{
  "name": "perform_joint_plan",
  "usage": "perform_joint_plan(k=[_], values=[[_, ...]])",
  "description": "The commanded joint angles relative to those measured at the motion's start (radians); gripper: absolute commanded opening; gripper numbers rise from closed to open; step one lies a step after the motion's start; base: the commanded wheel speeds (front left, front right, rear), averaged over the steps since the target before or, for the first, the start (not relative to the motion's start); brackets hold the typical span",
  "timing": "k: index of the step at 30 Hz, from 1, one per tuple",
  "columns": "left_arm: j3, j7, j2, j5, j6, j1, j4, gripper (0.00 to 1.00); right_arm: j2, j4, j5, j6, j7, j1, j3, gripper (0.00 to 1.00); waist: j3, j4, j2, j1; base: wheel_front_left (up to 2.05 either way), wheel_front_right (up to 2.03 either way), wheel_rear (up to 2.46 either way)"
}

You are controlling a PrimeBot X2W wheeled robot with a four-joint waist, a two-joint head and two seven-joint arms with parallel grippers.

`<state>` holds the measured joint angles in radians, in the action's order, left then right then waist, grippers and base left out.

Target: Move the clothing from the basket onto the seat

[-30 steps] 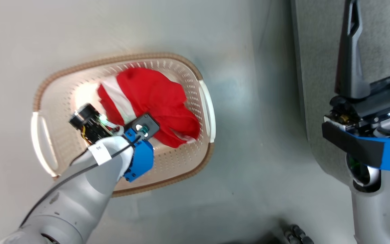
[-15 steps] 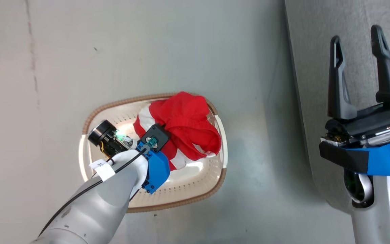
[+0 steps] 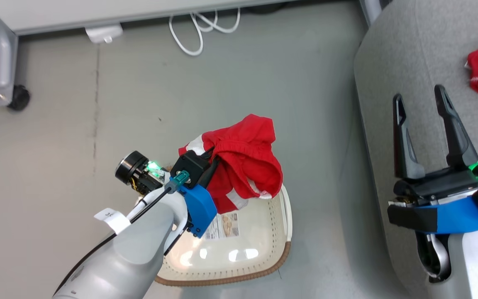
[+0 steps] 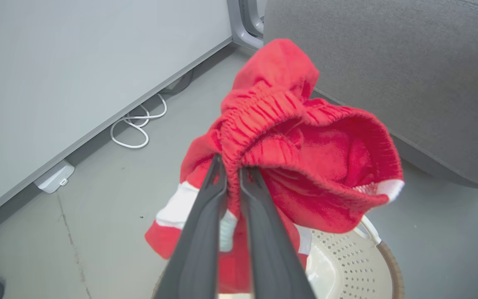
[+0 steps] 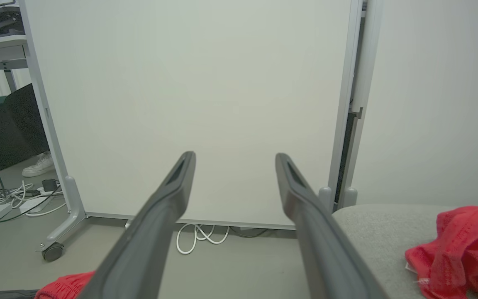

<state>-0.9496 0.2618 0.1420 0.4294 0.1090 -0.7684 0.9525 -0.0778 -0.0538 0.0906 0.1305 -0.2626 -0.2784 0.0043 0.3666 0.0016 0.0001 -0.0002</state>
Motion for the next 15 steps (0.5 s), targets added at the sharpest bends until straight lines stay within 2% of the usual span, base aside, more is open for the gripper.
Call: perform_joint_plan(k=[1, 15], values=[[0.011, 0.005, 0.004, 0.003, -0.004, 0.008, -0.011, 0.00, -0.004, 0.002, 0.000, 0.001, -0.003, 0.018, -0.003, 1.00, -0.047, 0.015, -0.0001, 0.0002, 0.00, 0.00, 0.00], [0.125, 0.005, 0.023, -0.043, -0.003, 0.097, -0.173, 0.00, 0.011, 0.061, 0.011, 0.001, -0.003, 0.150, -0.019, 1.00, -0.239, 0.049, -0.0001, 0.0002, 0.00, 0.00, 0.00]])
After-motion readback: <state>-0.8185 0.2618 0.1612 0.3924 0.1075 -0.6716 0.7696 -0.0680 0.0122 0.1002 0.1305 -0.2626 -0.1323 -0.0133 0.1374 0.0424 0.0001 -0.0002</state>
